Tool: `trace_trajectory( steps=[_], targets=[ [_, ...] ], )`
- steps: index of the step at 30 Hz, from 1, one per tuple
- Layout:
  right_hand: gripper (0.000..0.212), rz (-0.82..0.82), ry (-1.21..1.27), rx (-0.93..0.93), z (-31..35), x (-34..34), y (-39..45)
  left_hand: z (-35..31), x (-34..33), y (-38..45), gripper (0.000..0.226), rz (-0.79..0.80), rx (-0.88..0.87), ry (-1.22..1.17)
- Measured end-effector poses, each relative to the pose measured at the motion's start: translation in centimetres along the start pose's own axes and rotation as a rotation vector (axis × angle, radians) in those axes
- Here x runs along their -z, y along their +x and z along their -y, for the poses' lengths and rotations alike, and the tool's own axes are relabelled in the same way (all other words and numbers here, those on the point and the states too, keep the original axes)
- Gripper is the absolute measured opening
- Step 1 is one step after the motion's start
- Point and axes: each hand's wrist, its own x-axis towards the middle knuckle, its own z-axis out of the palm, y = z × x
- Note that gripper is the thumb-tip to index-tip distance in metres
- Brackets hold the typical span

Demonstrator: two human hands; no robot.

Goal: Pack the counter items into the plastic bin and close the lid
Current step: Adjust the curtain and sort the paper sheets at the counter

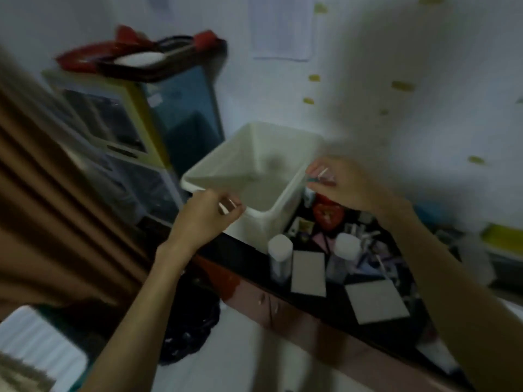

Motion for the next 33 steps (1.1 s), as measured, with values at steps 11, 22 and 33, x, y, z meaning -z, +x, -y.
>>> trace_trajectory(
  steps=[11,22,33],
  targets=[
    [0.023,-0.119,-0.108,-0.564,-7.4,-0.6,-10.9,-3.9,-13.2,6.8,0.015,0.365,-0.356,-0.174],
    [0.038,-0.159,0.121,-1.208,-12.6,-11.3,-21.8,-2.5,-26.7,3.2,0.015,0.797,-0.241,-0.228],
    [0.109,-0.153,0.024,-1.451,-19.6,-19.2,-24.3,-2.8,-31.8,-1.8,0.01,0.844,0.002,-0.429]
  ],
)
